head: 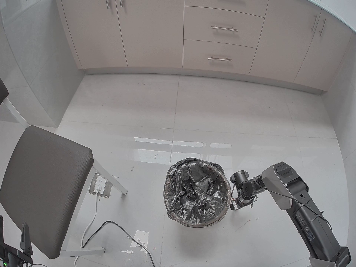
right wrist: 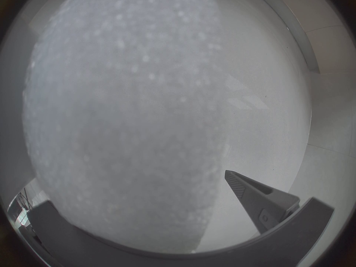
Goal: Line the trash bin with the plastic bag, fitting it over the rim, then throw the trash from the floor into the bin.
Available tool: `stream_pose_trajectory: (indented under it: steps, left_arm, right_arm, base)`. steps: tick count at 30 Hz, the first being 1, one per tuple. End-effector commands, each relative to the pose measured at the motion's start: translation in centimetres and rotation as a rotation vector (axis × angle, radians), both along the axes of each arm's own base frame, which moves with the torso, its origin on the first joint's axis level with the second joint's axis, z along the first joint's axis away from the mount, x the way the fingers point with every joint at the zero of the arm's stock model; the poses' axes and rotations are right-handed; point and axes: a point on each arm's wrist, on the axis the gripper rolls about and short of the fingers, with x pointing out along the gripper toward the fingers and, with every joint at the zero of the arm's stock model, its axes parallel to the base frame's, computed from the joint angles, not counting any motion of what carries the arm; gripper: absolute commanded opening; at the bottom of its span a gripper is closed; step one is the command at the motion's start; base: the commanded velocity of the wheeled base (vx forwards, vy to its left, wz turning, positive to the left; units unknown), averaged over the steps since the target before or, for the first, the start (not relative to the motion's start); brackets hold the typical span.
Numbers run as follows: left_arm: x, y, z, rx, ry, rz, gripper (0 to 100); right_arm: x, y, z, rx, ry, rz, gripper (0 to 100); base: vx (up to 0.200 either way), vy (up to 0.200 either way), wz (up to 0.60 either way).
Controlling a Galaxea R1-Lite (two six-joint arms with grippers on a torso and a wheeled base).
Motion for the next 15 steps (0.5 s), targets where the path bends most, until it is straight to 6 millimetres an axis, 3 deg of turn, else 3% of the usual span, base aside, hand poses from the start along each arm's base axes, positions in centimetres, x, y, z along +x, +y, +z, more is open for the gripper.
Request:
stream_pose_trajectory:
  steps: [1,7,15]
  left_arm:
    - [0.0,0.0,-0.3,0.0,-0.004,0.001,100]
    - [0.0,0.0,-0.3,-0.003,-0.005,0.001,100]
    - [0.0,0.0,-0.3,-0.014,-0.007,0.006,100]
  right_arm:
    - [-0.2,0.2,-0.3,-0.001,0.007,0.004,100]
    - [-0.3,0.7,-0.3,0.0,0.004,0.012,100]
    - [0.3,1.8,2.0,0.026,-0.046,-0.002,100]
  base:
    - [0.0,0.0,0.0]
    - [0.0,0.0,0.0]
    - [0.0,0.0,0.0]
